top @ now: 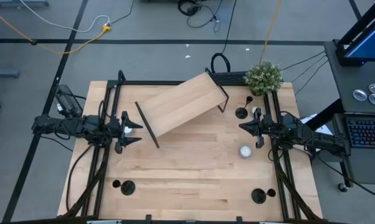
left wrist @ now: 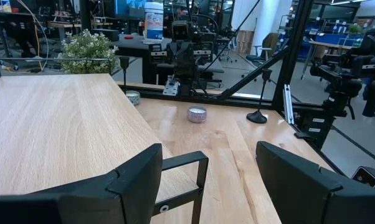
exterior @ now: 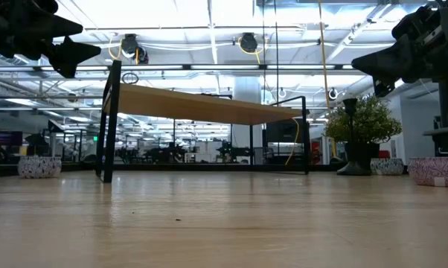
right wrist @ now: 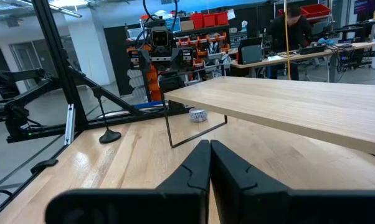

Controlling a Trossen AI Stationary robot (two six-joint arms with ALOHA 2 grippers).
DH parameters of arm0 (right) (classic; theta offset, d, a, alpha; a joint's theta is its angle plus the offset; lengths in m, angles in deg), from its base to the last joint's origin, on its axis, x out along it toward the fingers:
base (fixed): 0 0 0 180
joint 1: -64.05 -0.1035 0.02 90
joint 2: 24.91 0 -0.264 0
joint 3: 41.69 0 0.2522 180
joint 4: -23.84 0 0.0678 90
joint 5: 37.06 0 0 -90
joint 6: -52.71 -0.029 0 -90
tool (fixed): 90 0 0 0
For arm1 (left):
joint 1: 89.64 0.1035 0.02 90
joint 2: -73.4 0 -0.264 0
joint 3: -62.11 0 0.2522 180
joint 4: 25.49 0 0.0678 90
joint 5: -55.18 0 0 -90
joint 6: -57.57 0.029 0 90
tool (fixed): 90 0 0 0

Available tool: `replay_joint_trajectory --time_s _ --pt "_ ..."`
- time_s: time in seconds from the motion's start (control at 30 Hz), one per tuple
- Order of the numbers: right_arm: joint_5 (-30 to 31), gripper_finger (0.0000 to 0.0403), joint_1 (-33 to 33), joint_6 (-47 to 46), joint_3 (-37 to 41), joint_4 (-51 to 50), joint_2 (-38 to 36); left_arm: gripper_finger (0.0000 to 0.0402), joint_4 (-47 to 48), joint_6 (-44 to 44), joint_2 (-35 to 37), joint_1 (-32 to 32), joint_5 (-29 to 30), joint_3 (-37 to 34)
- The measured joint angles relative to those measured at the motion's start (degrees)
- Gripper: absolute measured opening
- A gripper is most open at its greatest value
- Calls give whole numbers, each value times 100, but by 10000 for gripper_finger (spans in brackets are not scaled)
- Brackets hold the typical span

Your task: Pick & Place candle stick holders

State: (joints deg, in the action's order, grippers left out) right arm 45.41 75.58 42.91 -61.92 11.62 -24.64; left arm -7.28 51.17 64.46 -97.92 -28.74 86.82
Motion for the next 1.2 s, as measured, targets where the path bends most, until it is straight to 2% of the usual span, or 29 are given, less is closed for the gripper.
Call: replay_joint_trajectory --time_s 0.27,0.47,0.67,0.77,0.87,0.97,1.07,1.2 --pt "0 4 0 0 -1 0 0 267 -452 -215 -1 1 -4 -1" --pt "0 4 -2 2 -1 0 0 267 -1576 -1573 -1 1 -4 -1" --pt "0 4 -1 0 0 0 0 267 -3059 -1587 -1 -1 203 -1" --pt "0 4 -2 0 1 0 0 267 -3301 -1728 0 -4 447 26" --pt "0 4 -1 0 1 0 1 267 -2850 -1870 -115 -4 974 159" --pt "10 4 -1 0 1 0 1 267 -1922 -2280 -397 1 1344 512" --pt "20 4 0 2 1 0 2 267 -748 -2683 -808 1 1378 1150" --pt "22 4 -1 2 1 0 1 267 1317 -3157 -1472 1 1324 2343"
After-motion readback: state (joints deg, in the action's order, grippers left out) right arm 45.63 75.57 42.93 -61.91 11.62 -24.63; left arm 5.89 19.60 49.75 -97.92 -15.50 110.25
